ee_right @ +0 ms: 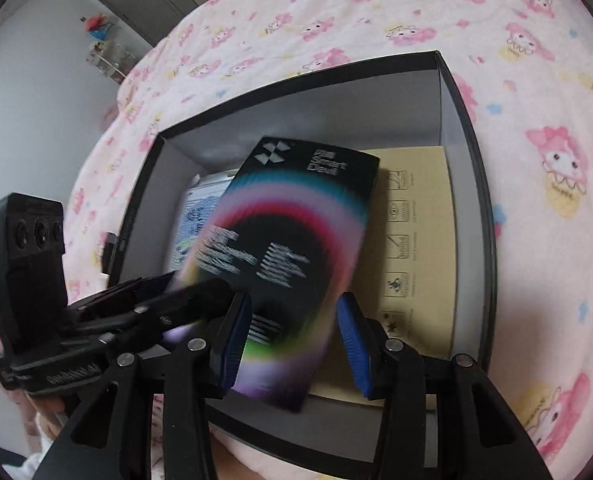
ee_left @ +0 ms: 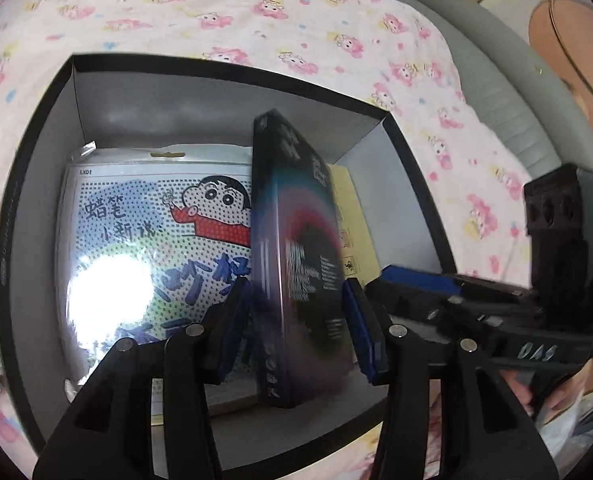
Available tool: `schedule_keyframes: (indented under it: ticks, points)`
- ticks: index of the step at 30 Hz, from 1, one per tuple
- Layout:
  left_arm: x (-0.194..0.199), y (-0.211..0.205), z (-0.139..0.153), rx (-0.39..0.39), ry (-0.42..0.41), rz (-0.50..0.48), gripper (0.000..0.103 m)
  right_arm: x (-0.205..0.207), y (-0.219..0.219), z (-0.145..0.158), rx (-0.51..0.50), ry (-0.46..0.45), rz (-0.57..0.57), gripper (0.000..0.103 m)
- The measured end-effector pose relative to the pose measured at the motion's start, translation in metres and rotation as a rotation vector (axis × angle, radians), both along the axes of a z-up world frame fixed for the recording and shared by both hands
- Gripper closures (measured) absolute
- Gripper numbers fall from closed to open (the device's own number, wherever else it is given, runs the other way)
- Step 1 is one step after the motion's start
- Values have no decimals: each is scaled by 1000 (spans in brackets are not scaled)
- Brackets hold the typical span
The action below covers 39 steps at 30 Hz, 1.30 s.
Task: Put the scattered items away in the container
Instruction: 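Carry the Smart Devil box into the black box beside the package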
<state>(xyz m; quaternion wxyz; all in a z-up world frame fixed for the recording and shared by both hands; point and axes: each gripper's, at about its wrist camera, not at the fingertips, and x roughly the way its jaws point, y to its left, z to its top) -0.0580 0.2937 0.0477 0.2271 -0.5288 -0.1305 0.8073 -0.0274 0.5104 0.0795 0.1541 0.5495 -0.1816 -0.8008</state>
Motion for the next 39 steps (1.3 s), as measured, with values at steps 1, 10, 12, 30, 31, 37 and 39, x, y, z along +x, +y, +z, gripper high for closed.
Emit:
schedule_keyframes:
  ticks: [1, 10, 12, 30, 31, 37, 39]
  points:
    - [0, -1, -1, -24, 12, 8, 56, 1, 2, 1, 5, 7, -12, 62]
    - [-3, -15, -4, -189, 40, 119, 64, -1, -5, 7, 104, 51, -36, 63]
    - [-7, -4, -6, -215, 30, 83, 64, -2, -12, 4, 126, 40, -15, 62]
    - [-70, 9, -3, -234, -54, -18, 73, -57, -7, 26, 233, 121, -32, 63]
    - [-75, 3, -1, -263, -45, 9, 73, -67, -10, 23, 242, 108, -9, 63]
    - [-102, -17, -7, -354, -41, 83, 73, -111, -18, -7, 272, 12, 48, 63]
    - [-111, -21, -16, -363, -55, 90, 73, -120, -16, -14, 269, -4, 45, 63]
